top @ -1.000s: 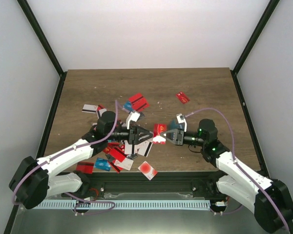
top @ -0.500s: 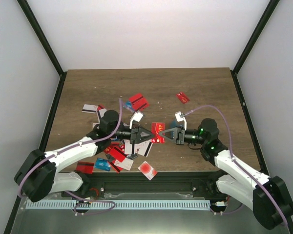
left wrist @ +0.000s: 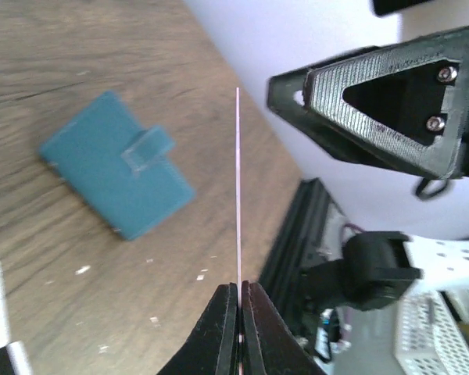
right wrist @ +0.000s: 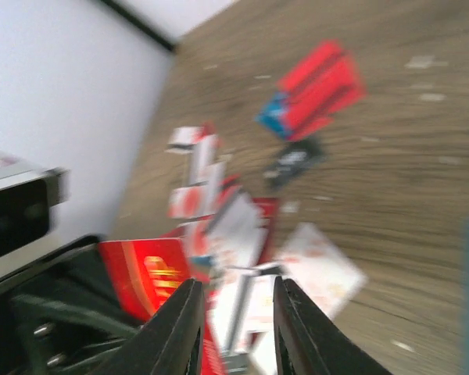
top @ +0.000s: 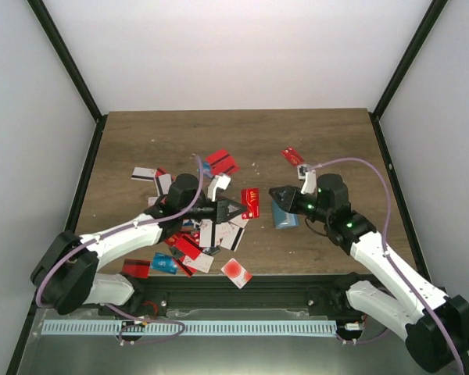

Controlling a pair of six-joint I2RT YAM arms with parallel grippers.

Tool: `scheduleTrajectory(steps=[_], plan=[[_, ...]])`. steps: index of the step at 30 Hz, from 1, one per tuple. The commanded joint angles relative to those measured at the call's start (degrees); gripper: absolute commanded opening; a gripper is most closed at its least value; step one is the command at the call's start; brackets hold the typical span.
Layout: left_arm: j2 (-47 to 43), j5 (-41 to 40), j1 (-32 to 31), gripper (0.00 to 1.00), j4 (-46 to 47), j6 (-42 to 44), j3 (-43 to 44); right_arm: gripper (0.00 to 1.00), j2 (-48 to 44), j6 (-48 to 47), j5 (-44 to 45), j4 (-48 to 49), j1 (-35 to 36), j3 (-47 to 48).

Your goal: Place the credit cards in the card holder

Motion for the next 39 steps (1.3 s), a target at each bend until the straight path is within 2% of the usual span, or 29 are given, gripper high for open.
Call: scheduleTrajectory(steps=[1, 6, 12, 23, 34, 39], plan=[[2.58, -8.25, 0.1, 0.04, -7.92, 5.0, 1.79, 0.27, -0.38, -0.13, 24.63, -18.95, -0.9, 1.18], [5.57, -9.13, 0.07, 0.04, -9.48, 6.17, 2.59, 0.24, 2.72, 3.13, 34.49, -23.08, -1.03, 1.17], [7.42, -9.18, 0.11, 0.04, -10.77, 7.39, 3.51, 0.11, 7.66, 3.57, 38.14, -23.92, -1.08, 0.12], [7.26, -9.96, 0.12, 0.04, -11.14, 8.22, 2.96, 0.06, 14.25, -1.39, 22.7, -11.88, -1.08, -2.07], [5.73, -11.2, 0.23, 0.04, -11.94, 9.18, 1.12, 0.05, 21.43, -3.38, 15.76, -6.6, -0.87, 0.76], [5.27, -11.12, 0.3, 0.04, -11.75, 9.4, 0.39, 0.05, 24.38, -3.89, 16.73, -6.21, 0.77, 2.97]])
